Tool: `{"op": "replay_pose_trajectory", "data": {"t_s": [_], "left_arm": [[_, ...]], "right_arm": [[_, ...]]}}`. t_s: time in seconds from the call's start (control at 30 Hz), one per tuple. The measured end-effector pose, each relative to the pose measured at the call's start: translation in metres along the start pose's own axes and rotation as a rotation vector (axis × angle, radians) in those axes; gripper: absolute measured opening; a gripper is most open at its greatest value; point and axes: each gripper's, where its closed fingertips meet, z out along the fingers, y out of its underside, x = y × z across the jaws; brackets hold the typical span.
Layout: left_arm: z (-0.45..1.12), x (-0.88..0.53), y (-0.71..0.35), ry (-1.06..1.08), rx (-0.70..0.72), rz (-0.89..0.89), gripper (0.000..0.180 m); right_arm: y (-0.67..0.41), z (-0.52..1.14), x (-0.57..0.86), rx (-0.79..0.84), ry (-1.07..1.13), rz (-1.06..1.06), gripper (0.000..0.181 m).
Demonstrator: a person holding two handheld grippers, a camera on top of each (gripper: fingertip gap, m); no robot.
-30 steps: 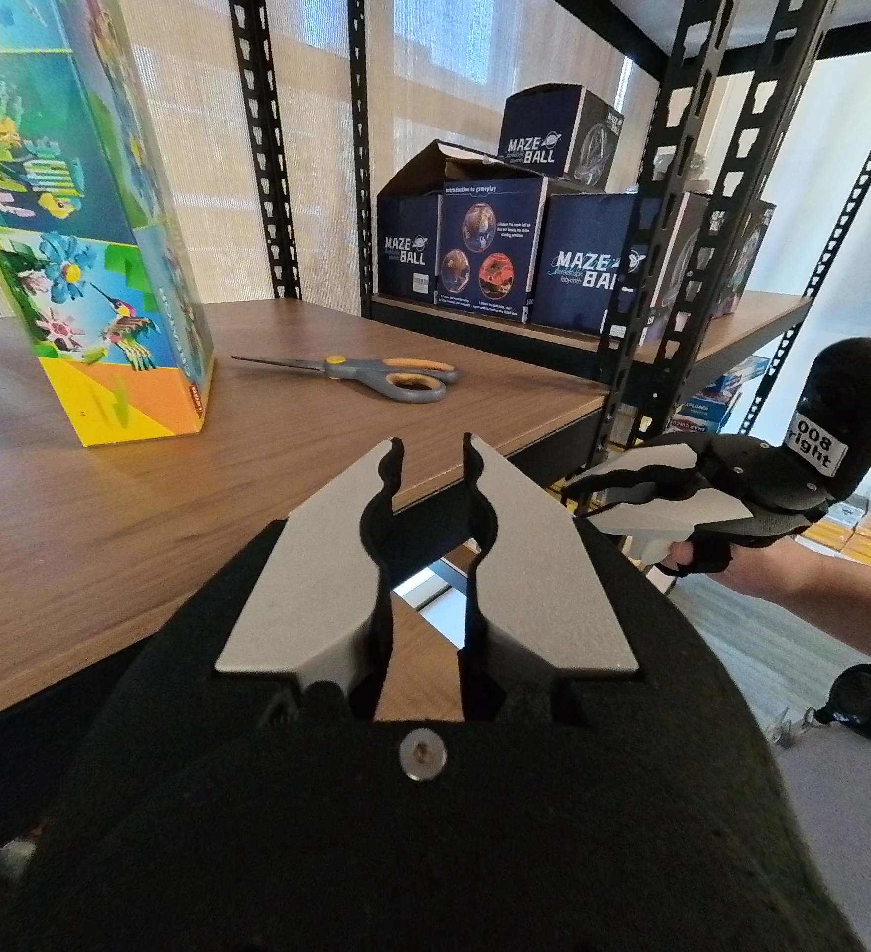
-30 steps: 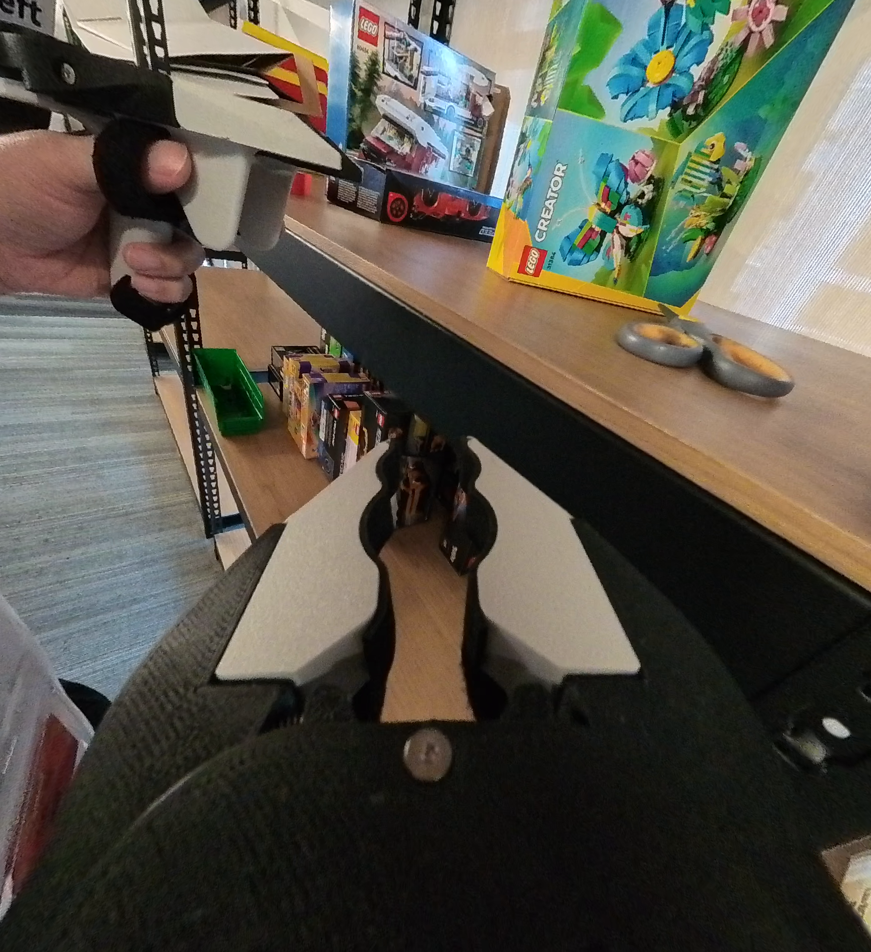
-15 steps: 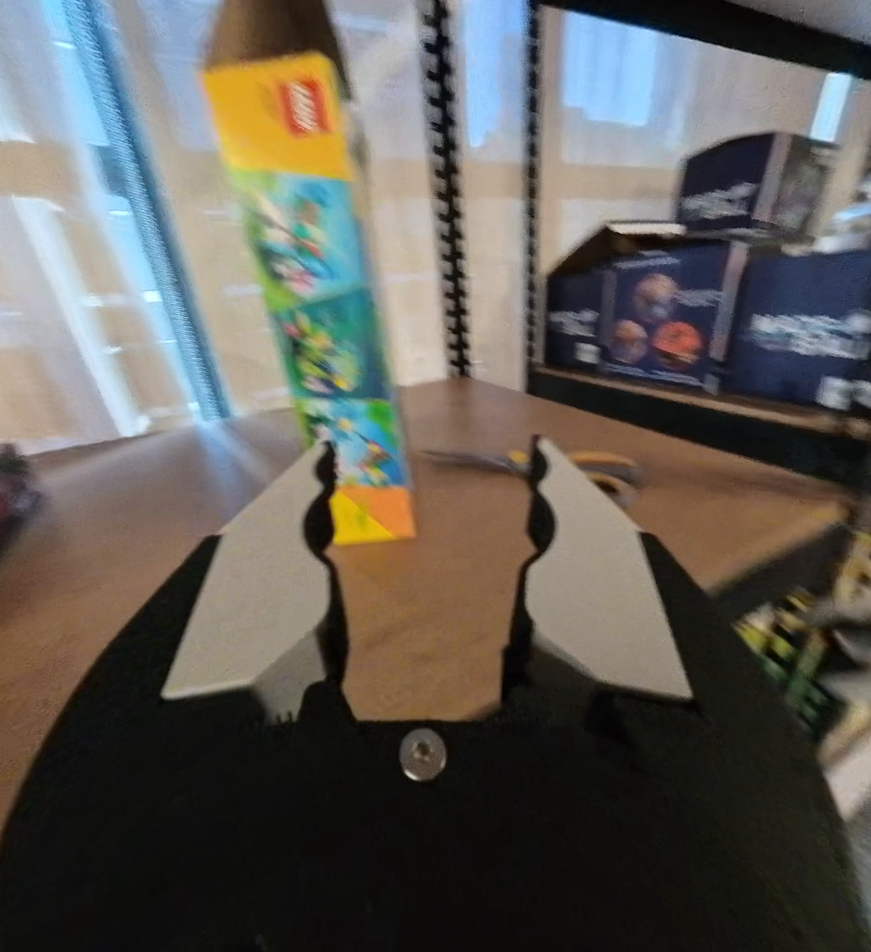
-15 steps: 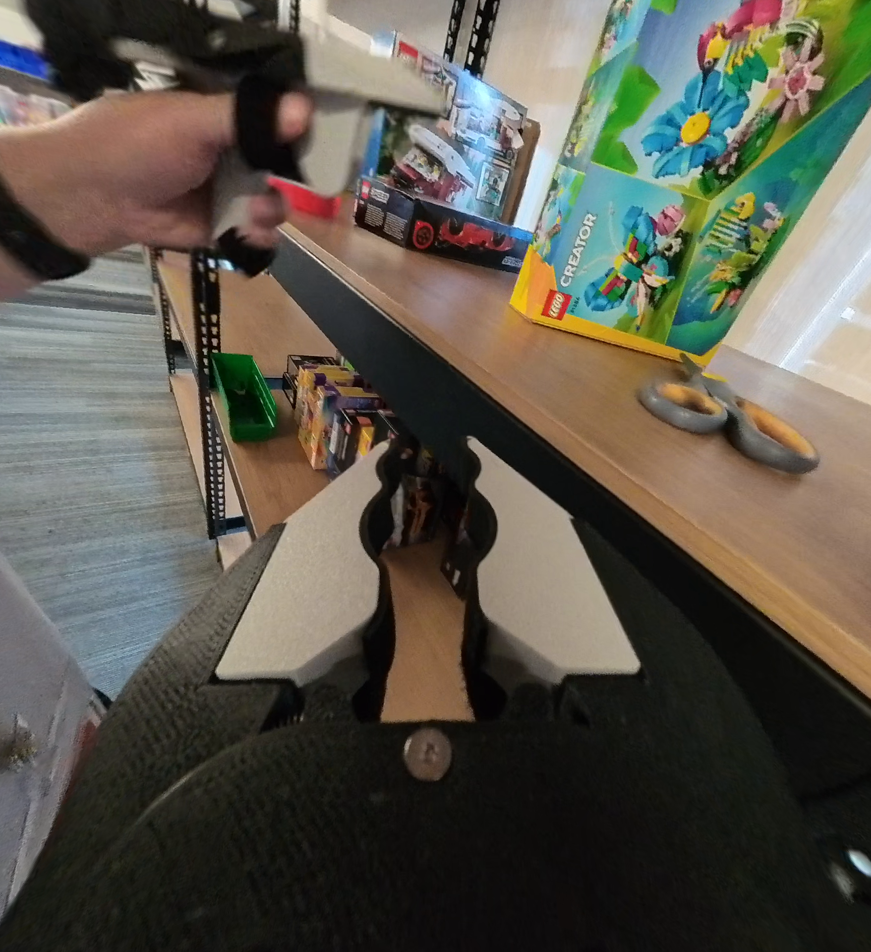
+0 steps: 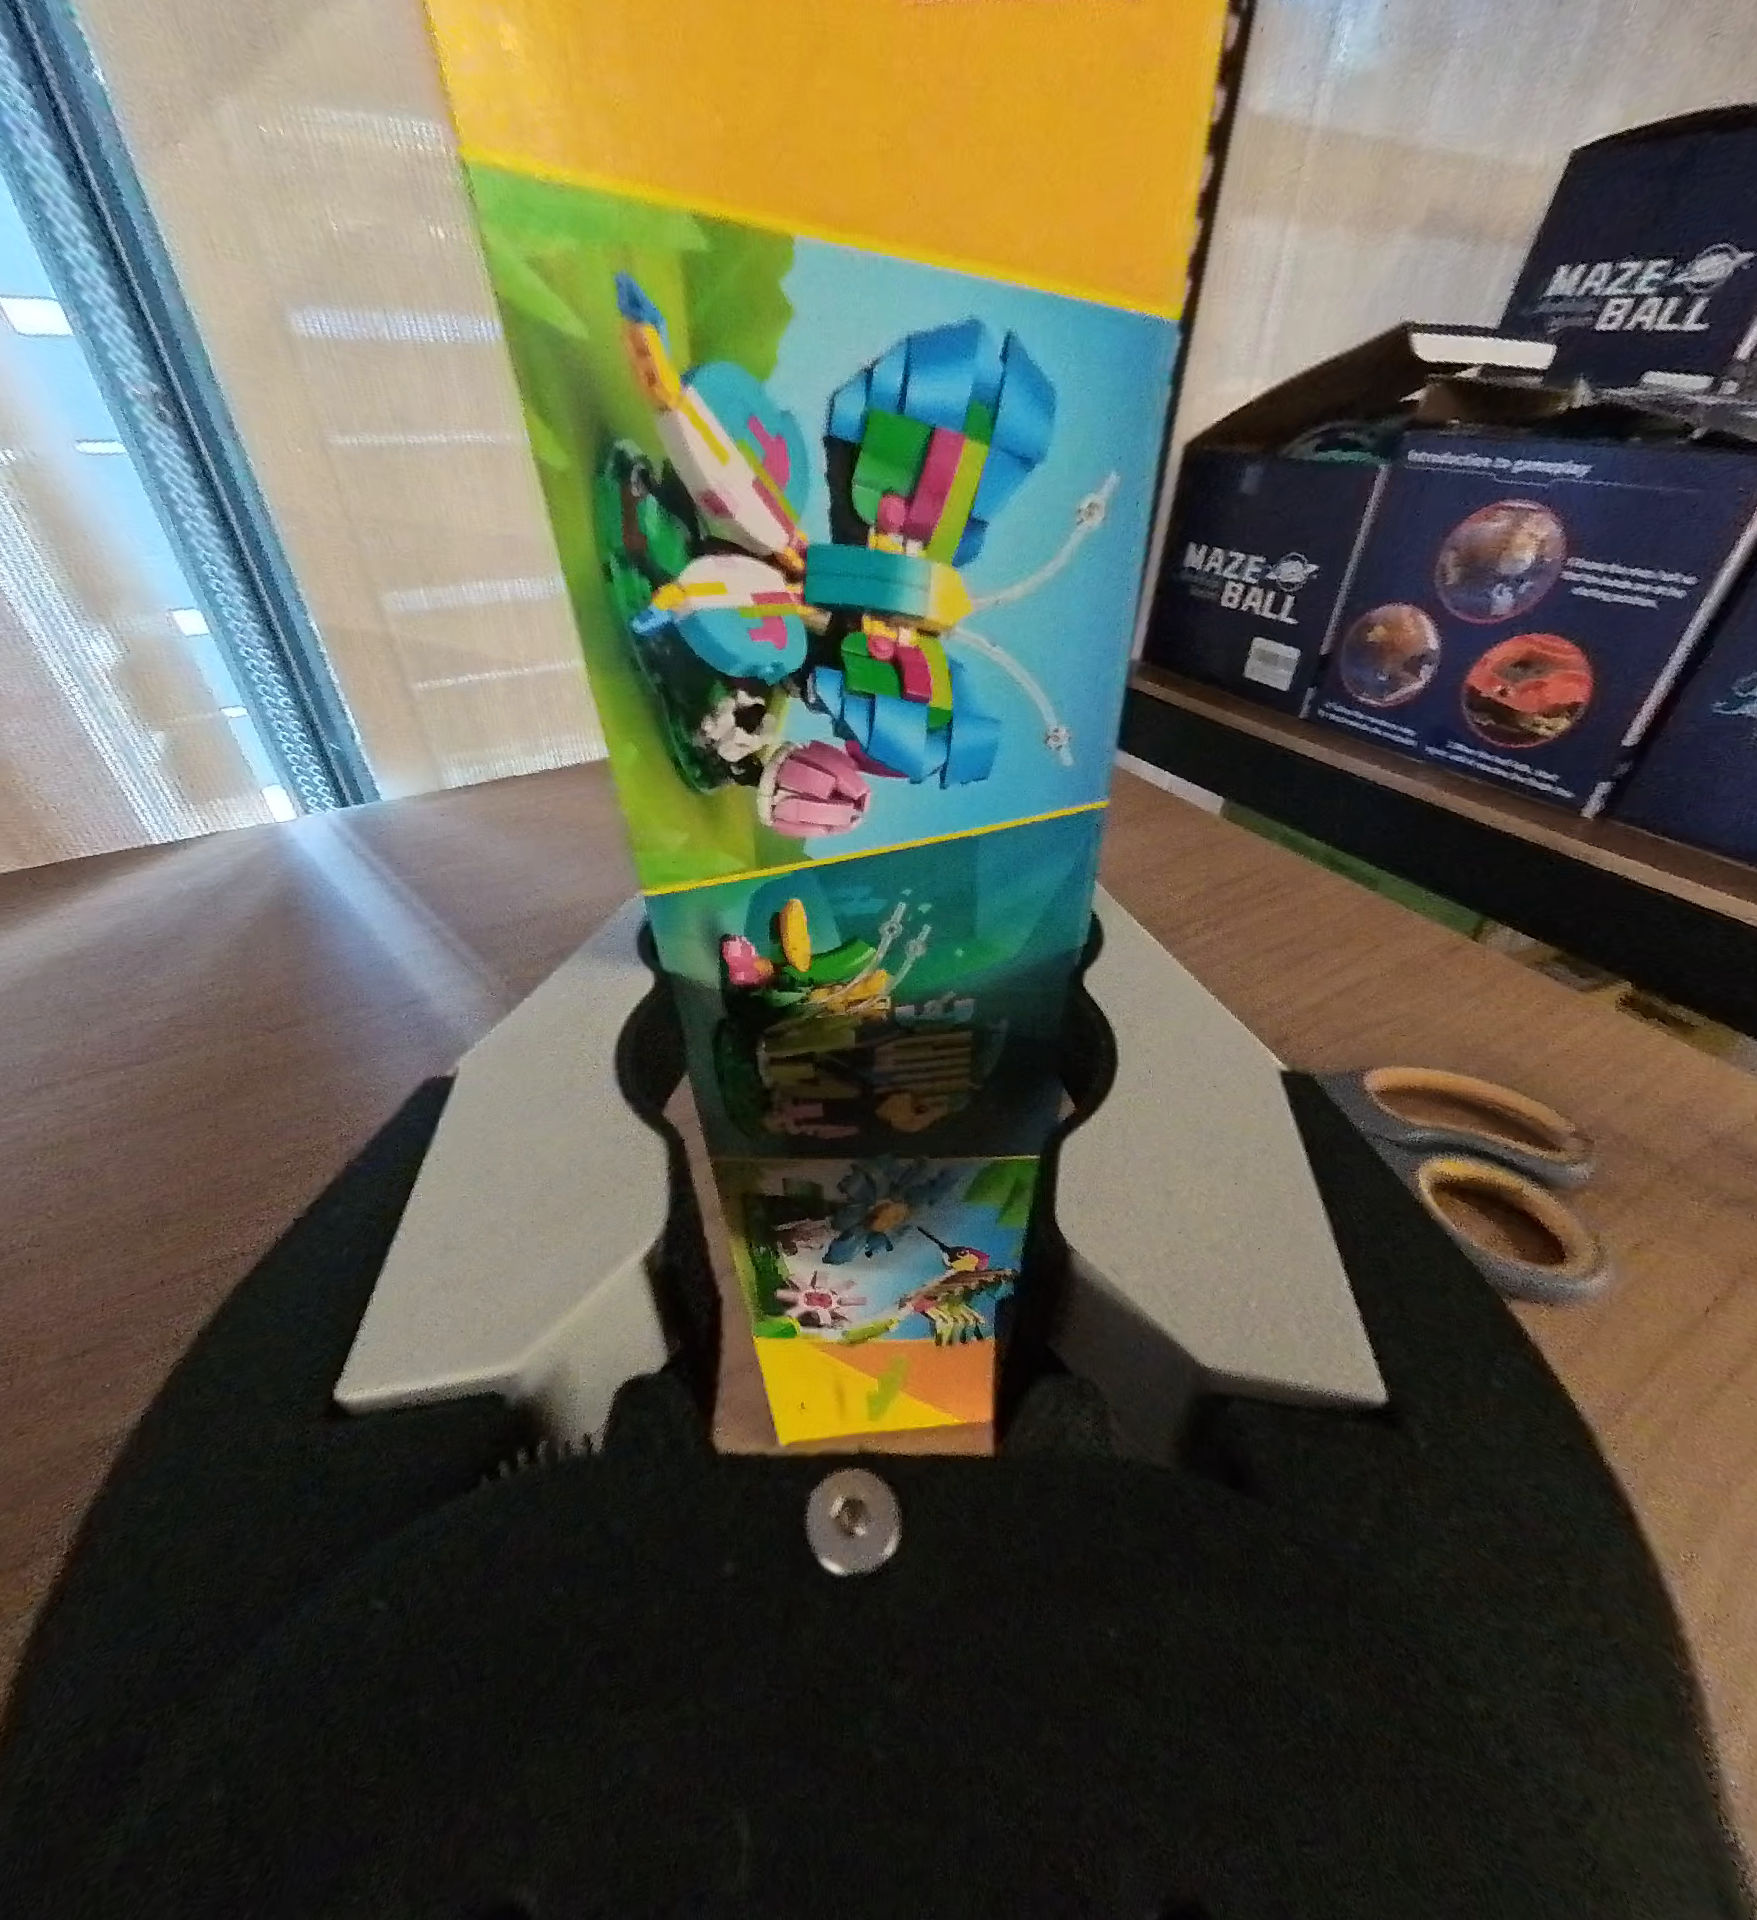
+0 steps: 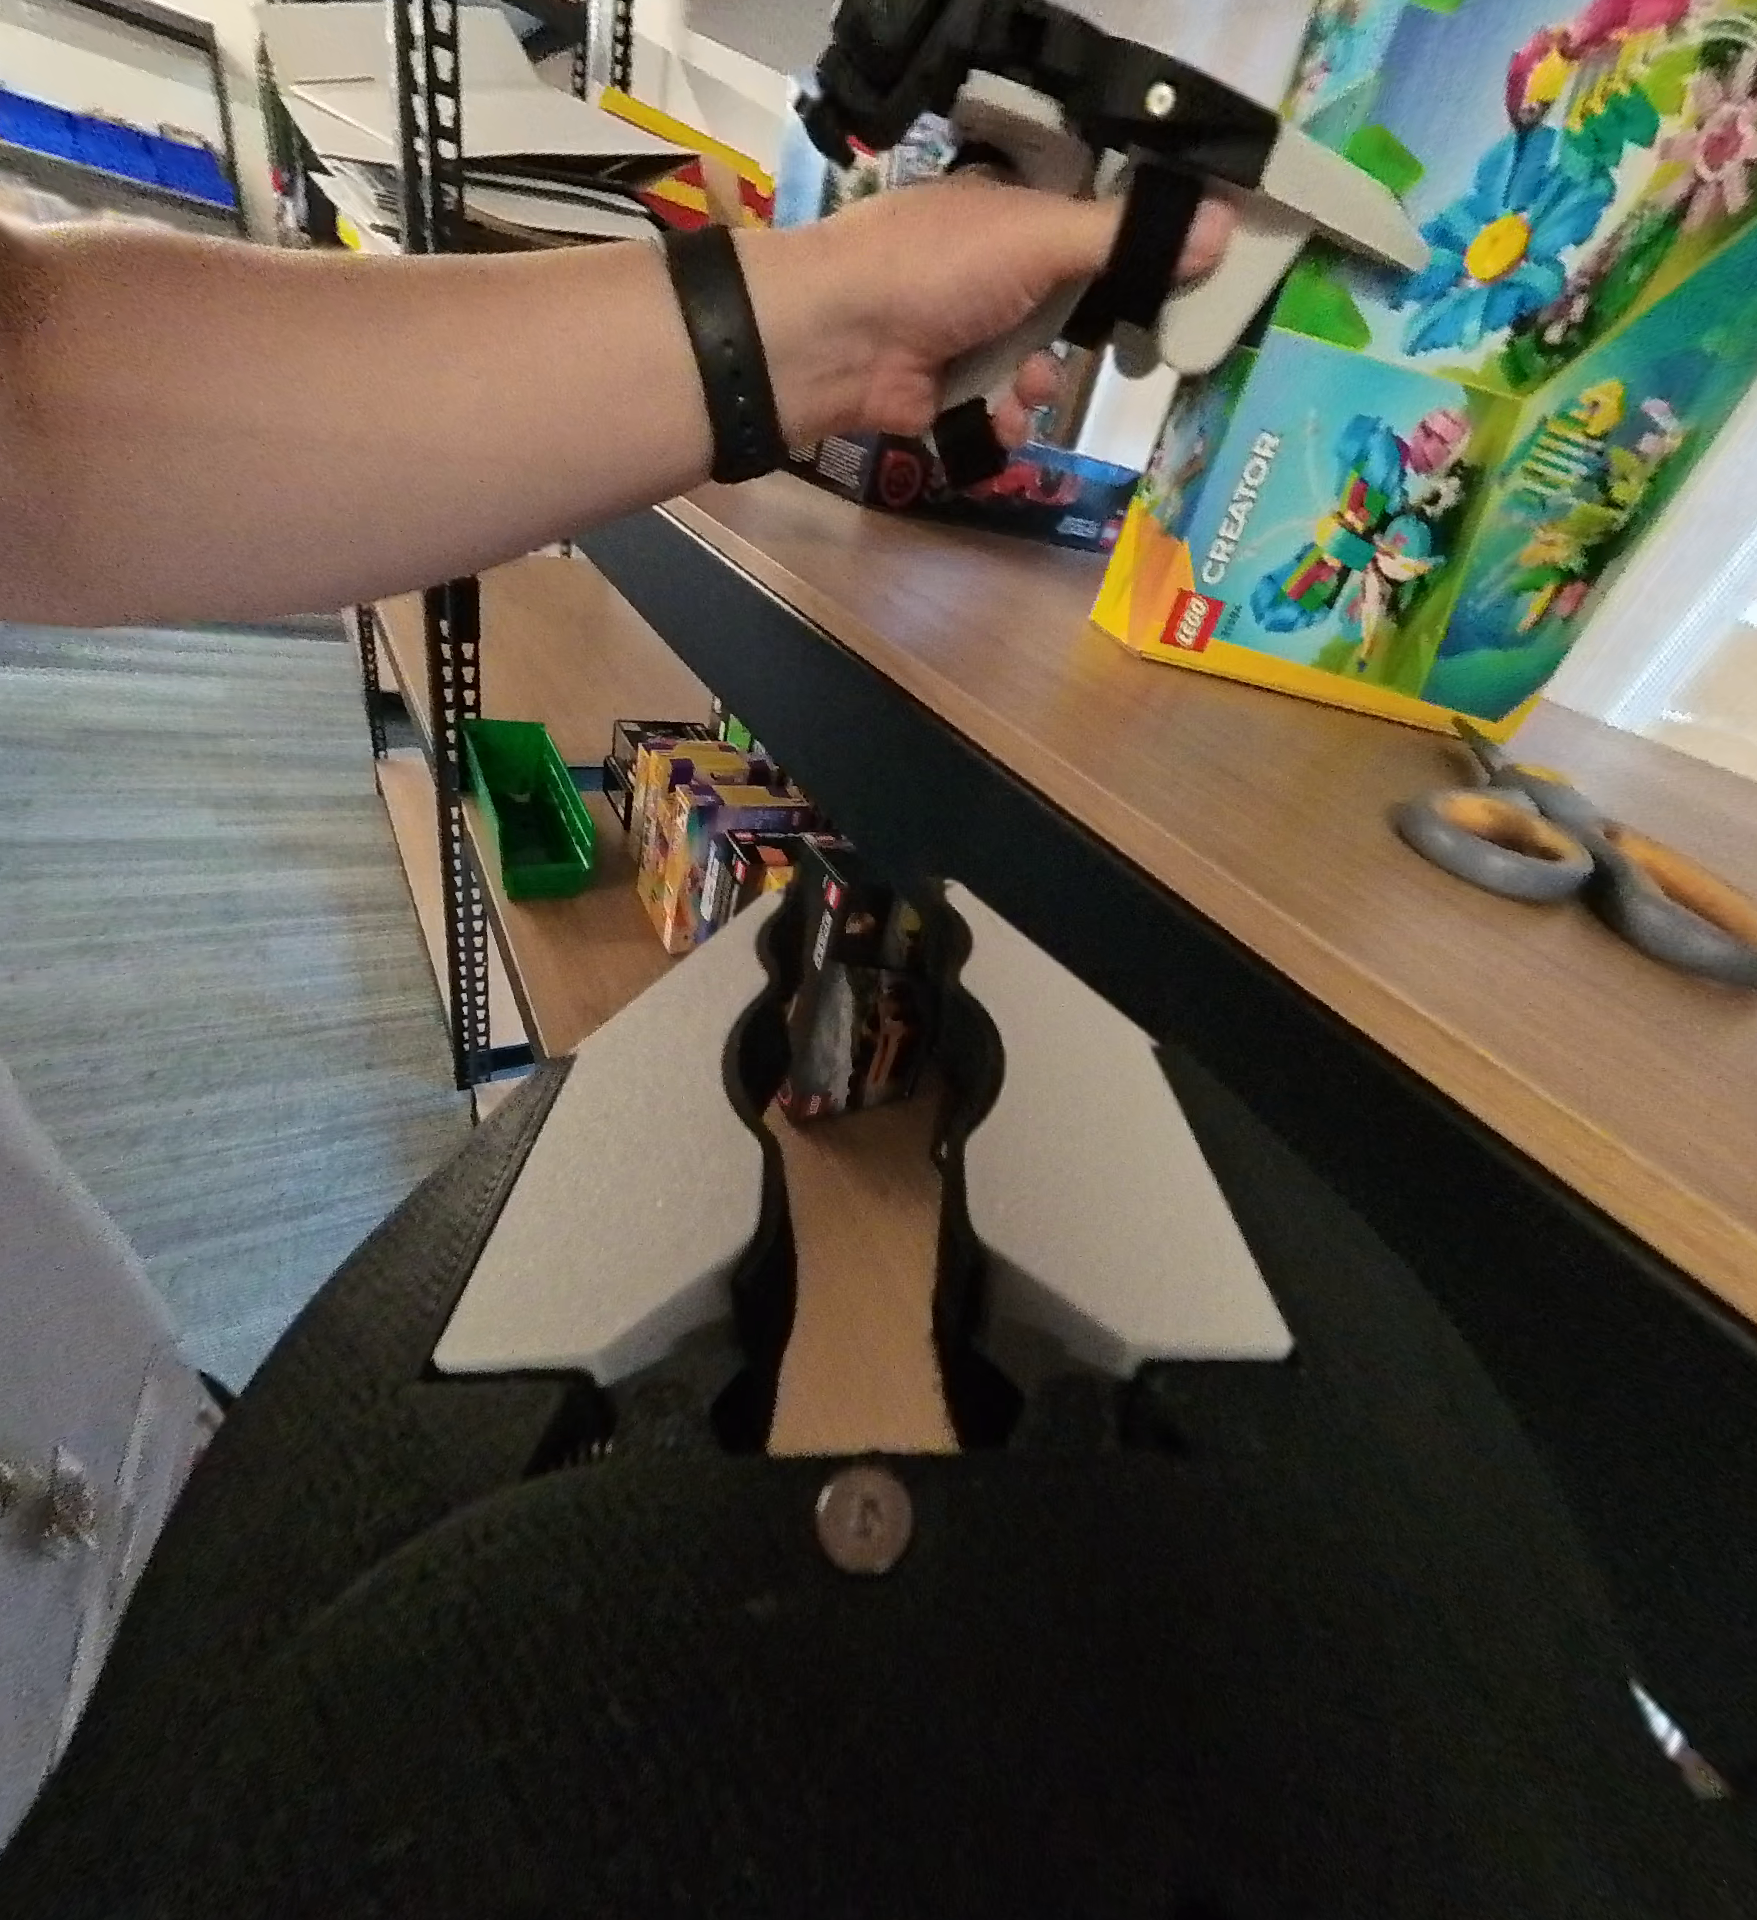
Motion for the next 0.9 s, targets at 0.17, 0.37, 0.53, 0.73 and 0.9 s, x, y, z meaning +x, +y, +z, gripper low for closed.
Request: {"op": "replay_pose_trajectory", "data": {"t_s": [0.17,0.37,0.53,0.73,0.9], "left_arm": [[-0.030,-0.016,0.005,0.136,-0.070,0.019,0.071],[-0.113,-0.047,0.012,0.384,-0.147,0.061,0.071],[-0.164,-0.066,0.016,0.621,-0.209,0.141,0.071],[-0.170,-0.088,0.021,0.763,-0.298,0.140,0.071],[-0.168,-0.093,0.020,0.803,-0.279,0.143,0.071]], "right_arm": [[-0.005,0.000,0.006,0.014,0.056,0.051,0.021],[-0.037,0.028,0.000,0.062,0.033,0.061,0.021],[-0.118,0.076,0.005,0.211,-0.057,-0.020,0.025],[-0.200,0.161,0.058,0.165,0.037,-0.415,0.057],[-0.228,0.211,0.081,0.125,0.042,-0.505,0.072]]}}
